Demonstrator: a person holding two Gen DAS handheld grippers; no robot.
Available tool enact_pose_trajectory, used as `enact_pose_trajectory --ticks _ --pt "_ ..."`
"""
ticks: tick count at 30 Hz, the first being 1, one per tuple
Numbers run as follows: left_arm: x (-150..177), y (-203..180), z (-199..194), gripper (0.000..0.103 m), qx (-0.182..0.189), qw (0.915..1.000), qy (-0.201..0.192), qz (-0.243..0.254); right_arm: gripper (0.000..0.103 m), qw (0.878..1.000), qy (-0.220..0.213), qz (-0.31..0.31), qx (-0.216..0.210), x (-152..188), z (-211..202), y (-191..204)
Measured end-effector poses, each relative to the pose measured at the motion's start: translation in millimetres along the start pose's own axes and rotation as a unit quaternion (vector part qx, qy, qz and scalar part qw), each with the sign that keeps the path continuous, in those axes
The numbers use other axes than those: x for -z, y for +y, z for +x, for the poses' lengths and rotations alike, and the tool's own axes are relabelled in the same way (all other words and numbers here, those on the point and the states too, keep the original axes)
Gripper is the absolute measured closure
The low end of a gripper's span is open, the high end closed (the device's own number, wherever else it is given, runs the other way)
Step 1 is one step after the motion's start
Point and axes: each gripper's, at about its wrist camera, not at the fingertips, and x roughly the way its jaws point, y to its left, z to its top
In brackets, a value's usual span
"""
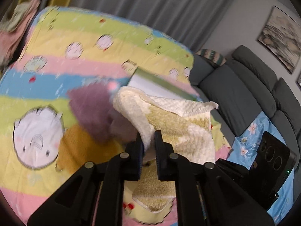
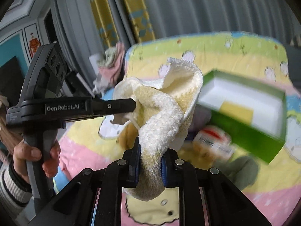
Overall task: Organize soft objects
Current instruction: 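Lift the towel with the right gripper and drop it into the box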
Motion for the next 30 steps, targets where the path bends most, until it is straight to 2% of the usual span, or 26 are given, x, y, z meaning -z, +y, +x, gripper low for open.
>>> enact_pose_trajectory --ticks 3,6,10,16,18,22,23,24,25,26,27,30 --pt "-21 -24 1 0.094 0.015 0.9996 -0.009 0.024 0.084 0.999 -0.030 -0.008 0.021 -21 -15 -8" --pt "-42 -53 8 0.093 0.016 0.9973 -0.020 0.069 0.084 0.997 -0.058 -0.012 0.039 -44 -29 -20" --pt "-66 -78 31 0.093 0.026 0.9947 -0.019 0.097 0.084 0.995 -0.074 -0.016 0.070 -67 -31 -39" --pt "-89 -96 81 0.093 0.019 0.9926 -0.001 0.120 0.084 0.993 -0.056 0.003 0.105 -85 -10 -86" --pt "-93 -95 106 0.093 0.012 0.9932 0.014 0.115 0.084 0.993 -0.046 0.010 0.113 -80 -7 -102" --pt "-93 -90 145 0.090 -0.013 0.9927 0.046 0.111 0.084 0.990 -0.007 0.023 0.140 -78 24 -125" --pt "-92 -88 157 0.082 -0.024 0.9920 0.057 0.110 0.084 0.989 0.003 0.028 0.147 -76 31 -130" --pt "-90 -87 163 0.060 -0.032 0.9915 0.063 0.109 0.083 0.988 0.014 0.034 0.153 -74 39 -136" --pt "-89 -84 170 0.045 -0.041 0.9909 0.070 0.107 0.081 0.987 0.025 0.037 0.157 -73 44 -139" --pt "-87 -80 179 0.019 -0.056 0.9899 0.081 0.102 0.072 0.985 0.040 0.041 0.164 -70 50 -143" --pt "-85 -76 183 0.013 -0.065 0.9893 0.085 0.099 0.061 0.983 0.050 0.044 0.174 -68 55 -146" --pt "-81 -67 186 0.013 -0.086 0.9889 0.082 0.089 0.043 0.980 0.051 0.051 0.185 -60 54 -152"
